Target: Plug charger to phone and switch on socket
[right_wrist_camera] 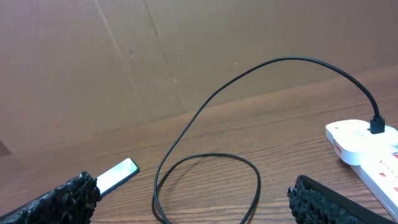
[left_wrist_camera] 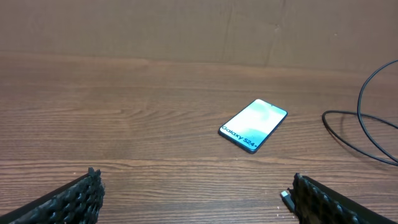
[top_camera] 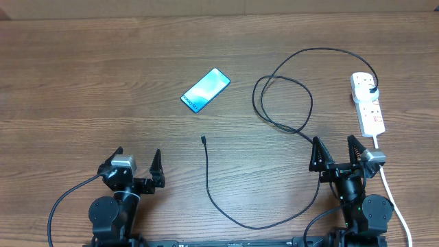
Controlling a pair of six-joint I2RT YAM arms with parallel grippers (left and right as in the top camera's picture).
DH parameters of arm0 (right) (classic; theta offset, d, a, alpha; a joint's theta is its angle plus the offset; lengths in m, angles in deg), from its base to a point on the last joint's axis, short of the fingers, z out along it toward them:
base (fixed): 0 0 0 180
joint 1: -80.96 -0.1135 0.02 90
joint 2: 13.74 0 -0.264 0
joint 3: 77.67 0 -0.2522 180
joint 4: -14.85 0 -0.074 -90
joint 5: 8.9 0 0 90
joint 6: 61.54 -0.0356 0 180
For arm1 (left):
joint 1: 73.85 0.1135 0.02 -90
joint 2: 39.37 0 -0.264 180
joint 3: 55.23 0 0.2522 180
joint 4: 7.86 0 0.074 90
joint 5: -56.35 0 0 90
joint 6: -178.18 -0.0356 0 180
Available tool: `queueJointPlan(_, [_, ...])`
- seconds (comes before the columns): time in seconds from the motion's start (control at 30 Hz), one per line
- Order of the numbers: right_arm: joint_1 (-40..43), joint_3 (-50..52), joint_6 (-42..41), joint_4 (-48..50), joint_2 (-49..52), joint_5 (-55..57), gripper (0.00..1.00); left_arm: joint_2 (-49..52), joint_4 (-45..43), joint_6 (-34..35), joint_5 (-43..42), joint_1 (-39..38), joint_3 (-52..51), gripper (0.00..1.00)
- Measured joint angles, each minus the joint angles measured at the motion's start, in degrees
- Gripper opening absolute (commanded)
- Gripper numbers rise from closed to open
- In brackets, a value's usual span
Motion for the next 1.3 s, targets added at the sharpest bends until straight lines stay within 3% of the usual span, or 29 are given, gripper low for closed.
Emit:
queueJointPlan(0.93, [0.0, 0.0, -0.02, -0.02, 0.0, 0.0, 1.0, 0.0, 0.0, 0.44, -0.35, 0.0, 0.0, 1.0])
queueJointPlan(1.3, [0.0, 0.0, 0.02, -0.02, 0.0, 0.0, 1.0, 0.37, -3.96, 3.72, -11.32, 0.0, 0.07, 1.0])
